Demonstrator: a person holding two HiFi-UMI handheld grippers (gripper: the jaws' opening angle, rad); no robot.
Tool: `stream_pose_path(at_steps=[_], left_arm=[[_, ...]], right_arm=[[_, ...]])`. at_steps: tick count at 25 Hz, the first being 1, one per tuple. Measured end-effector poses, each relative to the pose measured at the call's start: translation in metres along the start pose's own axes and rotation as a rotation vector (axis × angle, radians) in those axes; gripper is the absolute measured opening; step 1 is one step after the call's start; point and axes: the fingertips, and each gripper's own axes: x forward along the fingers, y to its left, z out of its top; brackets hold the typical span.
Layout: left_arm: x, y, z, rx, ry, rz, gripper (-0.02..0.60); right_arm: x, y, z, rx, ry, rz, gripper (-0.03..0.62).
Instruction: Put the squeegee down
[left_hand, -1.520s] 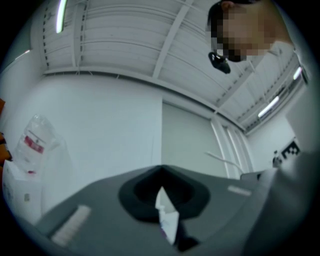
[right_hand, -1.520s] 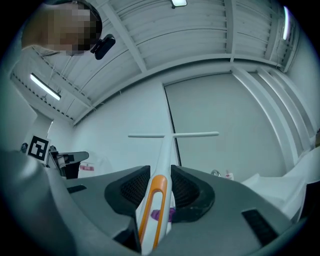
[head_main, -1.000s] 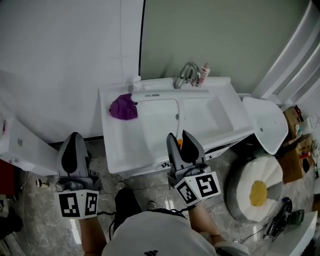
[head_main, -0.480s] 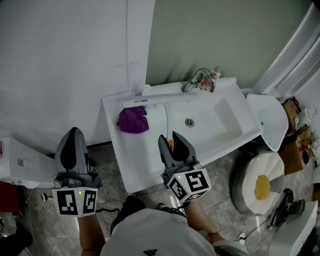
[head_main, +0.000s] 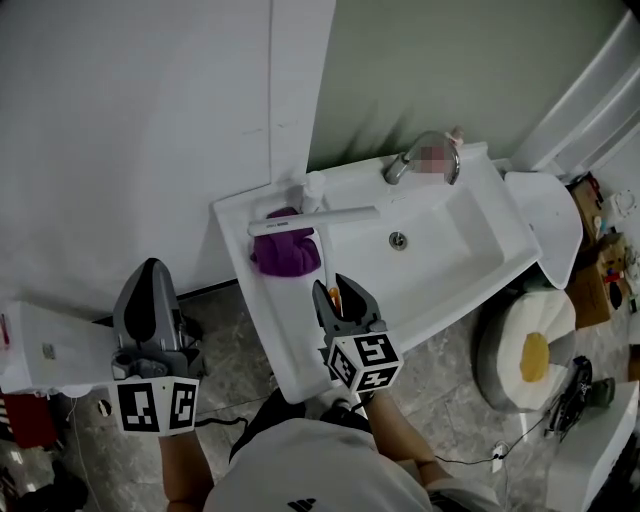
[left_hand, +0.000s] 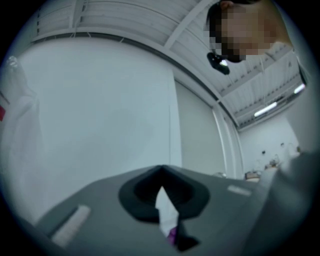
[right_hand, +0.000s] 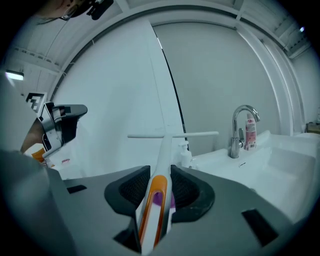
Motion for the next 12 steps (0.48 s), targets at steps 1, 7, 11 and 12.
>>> stream_pose_path(at_steps=[1,7,11,12], left_arm=[[0.004,0.003,-0.004,-0.004,0.008,-0.007,0.008],[0.025,0.023,-0.026,-0.035,0.043,-0.029,0.008],[0.034,0.032,-0.036,-0.044,0.058,-0.041,0.008],[0.036,0.035,-0.038,-0.046,0.062,-0.041,0.008]], right_arm=[[0.006,-0.001,-0.007,0.001,0.022,-0.01,0.126],[0.041,-0.006,-0.045,-0.014,0.135,-0.058,0.126],[0.06,-0.011,-0.065,0.001,0.197,-0.088,0.126],[0.065,-0.013,-0.07,0.006,0.212,-0.093,0.126]])
